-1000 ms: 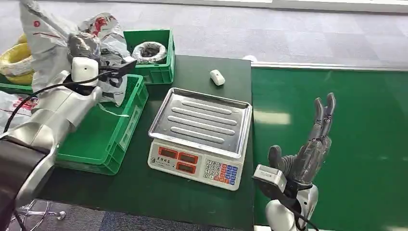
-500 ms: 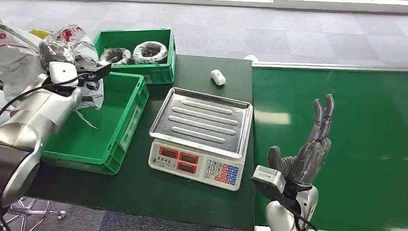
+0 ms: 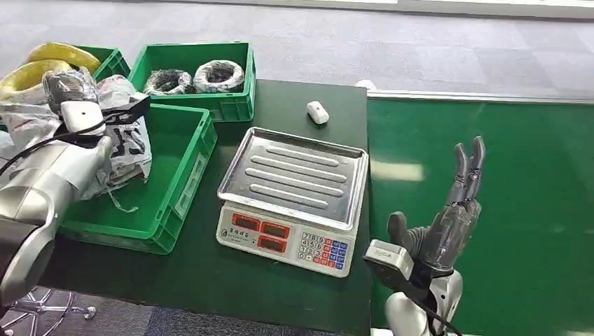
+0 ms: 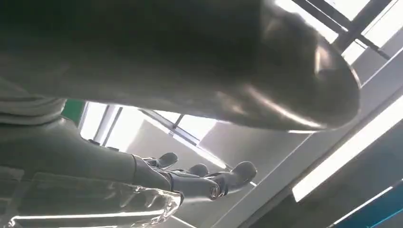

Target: Moved the parcel from conveyor to table for the left to box.

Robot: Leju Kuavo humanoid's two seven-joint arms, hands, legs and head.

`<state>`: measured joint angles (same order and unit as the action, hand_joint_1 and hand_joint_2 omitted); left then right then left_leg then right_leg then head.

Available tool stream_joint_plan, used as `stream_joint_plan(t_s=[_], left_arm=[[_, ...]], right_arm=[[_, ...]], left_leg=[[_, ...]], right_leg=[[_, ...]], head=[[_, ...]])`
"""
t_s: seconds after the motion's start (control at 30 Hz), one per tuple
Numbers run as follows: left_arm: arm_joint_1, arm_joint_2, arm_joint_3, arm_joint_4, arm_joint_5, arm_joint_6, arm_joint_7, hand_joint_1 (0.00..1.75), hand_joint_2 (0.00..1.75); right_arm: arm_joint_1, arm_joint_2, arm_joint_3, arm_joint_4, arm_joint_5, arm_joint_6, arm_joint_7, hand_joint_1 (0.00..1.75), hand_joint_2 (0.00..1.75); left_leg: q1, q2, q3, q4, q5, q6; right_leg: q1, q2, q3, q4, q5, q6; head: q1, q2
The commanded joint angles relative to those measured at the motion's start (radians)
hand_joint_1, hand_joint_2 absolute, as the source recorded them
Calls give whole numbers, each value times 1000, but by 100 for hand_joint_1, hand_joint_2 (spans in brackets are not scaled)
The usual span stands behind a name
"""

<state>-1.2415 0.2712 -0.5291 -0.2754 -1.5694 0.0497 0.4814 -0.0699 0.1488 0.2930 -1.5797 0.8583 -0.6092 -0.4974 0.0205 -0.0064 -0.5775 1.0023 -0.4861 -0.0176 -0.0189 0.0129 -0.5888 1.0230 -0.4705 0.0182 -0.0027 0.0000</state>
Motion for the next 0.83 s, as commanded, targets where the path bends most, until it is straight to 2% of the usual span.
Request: stream_joint_plan(t_s=[0.03,0.13,0.17,0.2,0.23,0.4,0.47,0.5,0.53,0.57,0.6,0.67,0.7,0.73,0.77,0.83], left_arm=[[-54,-41,116,-14,-1,178,-29,0,175],[-52,-38,114,-14,-1,177,-30,0,175],[-40,-39,156,-48,1,336,-44,0,175],[-55,-42,160,-65,-1,368,-53,0,175],[-64,-43,160,-86,-1,384,-52,0,0],[-67,-53,201,-241,-1,546,-95,0,0],[-21,-87,287,-378,-1,645,-179,0,0],[52,-125,360,-574,42,648,-280,0,0],[146,-207,465,-787,186,648,-476,0,0],[202,-291,531,-849,412,648,-699,0,0],[281,-334,485,-948,743,610,-871,0,0],[453,-338,362,-1142,1076,533,-977,0,0],[594,-334,288,-1258,1250,504,-1075,0,0],[659,-326,255,-1292,1258,533,-1101,0,0],[679,-307,225,-1301,1273,566,-1108,0,0],[667,-292,224,-1292,1289,573,-1111,0,0]], right_arm=[[-1,4,-20,0,9,9,9,0,0],[-1,4,-20,-1,9,9,10,0,0],[2,3,-19,-4,11,6,11,0,0],[6,1,-18,-10,12,5,14,0,0],[9,0,-17,-12,12,2,16,0,0],[14,-7,-8,-9,12,-19,27,0,0],[17,-8,-8,-8,12,-32,32,0,0],[18,-8,-10,-9,12,-41,33,0,0],[20,-10,-12,-9,13,-51,35,0,0],[19,-17,-13,-9,10,-62,36,0,0],[9,-31,-6,-9,-43,-51,20,0,0],[-6,-45,-12,-3,-116,-37,-16,0,0],[-6,-45,-20,-7,-160,-30,-49,0,0],[-3,-44,-26,-8,-166,-30,-57,0,0],[-1,-42,-29,-9,-167,-30,-62,0,0],[2,-40,-28,-10,-167,-31,-64,0,0]], left_leg=[[1,-2,-1,0,1,1],[0,0,-1,0,1,1],[0,0,0,-1,1,1],[0,1,0,0,1,1],[1,0,-1,0,1,1],[1,-1,-2,1,1,1],[1,-1,-2,0,1,2],[1,-2,-2,0,1,1],[1,-3,-2,0,1,1],[1,-7,-2,-1,2,2],[0,-10,-1,-3,3,3],[-1,-10,2,-4,3,3],[-2,-6,2,-3,2,2],[-3,-7,7,-8,3,3],[-4,-2,7,-7,1,2],[-6,11,8,-4,-4,2]], right_leg=[[1,-4,0,0,0,-2],[1,-2,0,0,1,-1],[1,-2,0,-1,1,-2],[1,-1,0,0,1,-1],[1,-3,0,-1,1,-2],[1,-3,-1,0,0,-1],[2,-3,0,-1,1,-2],[1,-4,-1,-1,0,-1],[1,-5,0,-1,0,-1],[1,-8,1,-2,0,-1],[1,-12,4,-6,0,-1],[0,-11,5,-7,1,0],[-2,-7,4,-5,0,0],[-3,-9,10,-10,1,1],[-4,-3,8,-7,1,0],[-6,9,4,-4,1,0]], head=[[0,0],[0,0],[0,0],[0,0],[0,0],[0,0],[0,0],[0,0],[0,0],[0,0],[0,0],[-1,0],[0,0],[0,0],[0,0],[-1,0]])
